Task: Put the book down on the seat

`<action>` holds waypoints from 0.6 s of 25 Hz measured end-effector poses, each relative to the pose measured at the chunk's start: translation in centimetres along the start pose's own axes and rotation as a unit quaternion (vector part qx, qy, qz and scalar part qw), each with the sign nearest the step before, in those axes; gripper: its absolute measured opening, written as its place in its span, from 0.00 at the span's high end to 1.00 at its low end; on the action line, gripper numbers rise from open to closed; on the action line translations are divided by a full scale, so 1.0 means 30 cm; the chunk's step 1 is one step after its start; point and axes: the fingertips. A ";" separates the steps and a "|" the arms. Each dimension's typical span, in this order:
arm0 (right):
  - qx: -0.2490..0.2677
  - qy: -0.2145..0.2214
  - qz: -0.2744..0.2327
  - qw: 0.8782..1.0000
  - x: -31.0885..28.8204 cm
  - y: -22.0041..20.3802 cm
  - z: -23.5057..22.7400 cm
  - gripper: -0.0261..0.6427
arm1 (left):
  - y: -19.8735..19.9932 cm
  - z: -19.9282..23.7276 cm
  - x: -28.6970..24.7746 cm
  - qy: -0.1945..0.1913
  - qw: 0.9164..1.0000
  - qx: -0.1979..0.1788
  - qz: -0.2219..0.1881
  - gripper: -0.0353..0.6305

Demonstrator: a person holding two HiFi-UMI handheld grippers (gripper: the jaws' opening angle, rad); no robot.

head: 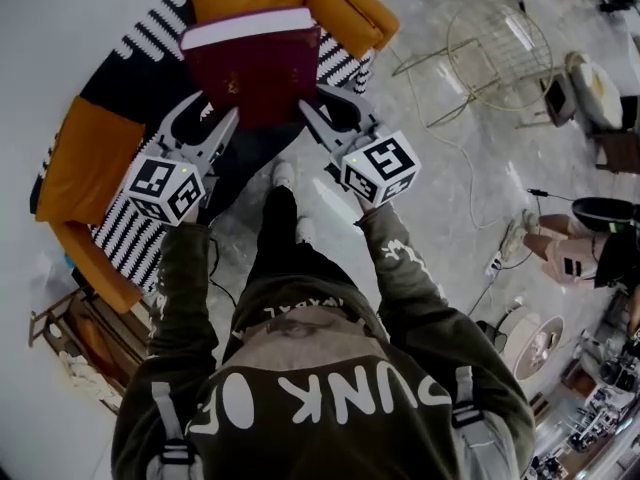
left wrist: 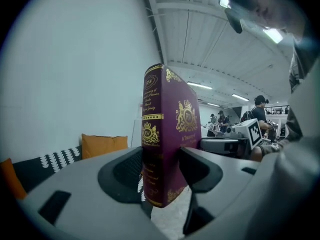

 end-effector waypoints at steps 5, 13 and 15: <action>-0.022 -0.009 0.030 0.999 -0.212 -0.166 -0.206 0.81 | -0.152 0.219 -0.213 -0.005 0.999 0.025 0.022 0.62; -0.070 -0.020 0.100 0.992 -0.540 -0.586 -0.544 0.81 | -0.575 0.565 -0.564 -0.004 0.993 0.101 0.065 0.62; -0.078 -0.020 0.115 0.990 -0.612 -0.699 -0.621 0.81 | -0.690 0.637 -0.639 0.001 0.990 0.116 0.077 0.62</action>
Point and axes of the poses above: the fingertips, and each gripper's own axes: x backward along the fingers, z to its left, y out of its top, and after that the axes turned 1 degree about -x, right-handed
